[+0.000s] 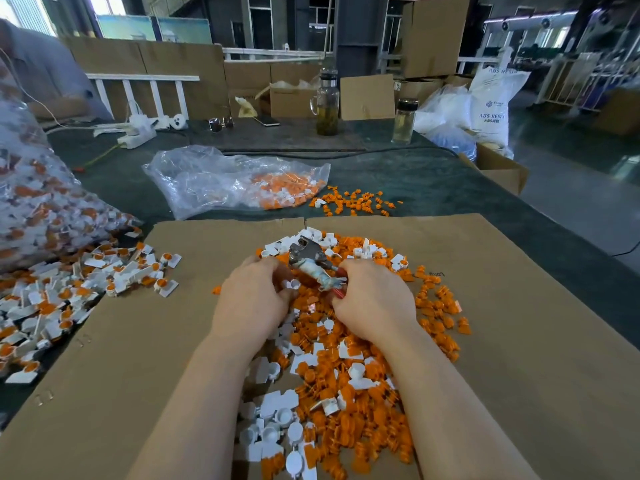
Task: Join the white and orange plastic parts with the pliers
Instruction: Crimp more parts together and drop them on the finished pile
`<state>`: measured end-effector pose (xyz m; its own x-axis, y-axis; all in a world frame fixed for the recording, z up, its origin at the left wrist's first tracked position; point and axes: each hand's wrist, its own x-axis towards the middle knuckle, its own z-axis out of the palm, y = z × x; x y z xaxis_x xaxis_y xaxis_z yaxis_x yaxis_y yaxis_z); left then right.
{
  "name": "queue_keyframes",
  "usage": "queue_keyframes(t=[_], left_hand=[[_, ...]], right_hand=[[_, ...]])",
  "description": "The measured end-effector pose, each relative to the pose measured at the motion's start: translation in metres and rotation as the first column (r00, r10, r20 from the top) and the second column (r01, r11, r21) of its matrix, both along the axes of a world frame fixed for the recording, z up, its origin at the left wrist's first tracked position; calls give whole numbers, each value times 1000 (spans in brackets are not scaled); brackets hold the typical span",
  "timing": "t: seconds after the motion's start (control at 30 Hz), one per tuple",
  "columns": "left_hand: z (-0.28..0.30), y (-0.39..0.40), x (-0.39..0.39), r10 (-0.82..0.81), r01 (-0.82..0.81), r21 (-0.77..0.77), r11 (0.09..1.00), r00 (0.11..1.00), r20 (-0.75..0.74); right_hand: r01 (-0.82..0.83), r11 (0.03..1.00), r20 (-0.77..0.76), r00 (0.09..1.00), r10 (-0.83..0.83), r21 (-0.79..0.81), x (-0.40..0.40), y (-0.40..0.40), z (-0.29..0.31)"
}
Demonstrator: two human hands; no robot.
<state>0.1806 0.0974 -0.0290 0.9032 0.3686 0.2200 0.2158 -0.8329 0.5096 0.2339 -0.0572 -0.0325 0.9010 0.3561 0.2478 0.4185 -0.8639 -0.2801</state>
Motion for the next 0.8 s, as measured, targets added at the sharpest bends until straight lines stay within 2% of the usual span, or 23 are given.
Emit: queue_keyframes(t=[0.2, 0.3, 0.43, 0.53, 0.63, 0.8], left_hand=[[-1, -3, -1, 19, -20, -40, 999, 1000, -25], [0, -4, -1, 54, -50, -107, 993, 998, 30], [5, -8, -1, 129, -78, -318, 945, 982, 140], [10, -14, 0, 155, -35, -506, 862, 968, 197], [15, -23, -2, 149, 65, -724, 686, 962, 227], [16, -31, -2, 171, 115, -861, 496, 959, 227]], right_hand=[[18, 999, 10, 1000, -18, -26, 0, -3, 0], [22, 1000, 22, 1000, -22, -9, 0, -3, 0], [0, 983, -32, 999, 6, 183, 2, -2, 3], [-16, 915, -93, 994, 59, 403, 4, -3, 7], [-41, 823, -109, 986, 124, 567, 2, -3, 8], [-68, 687, -75, 982, 176, 724, -3, -2, 13]])
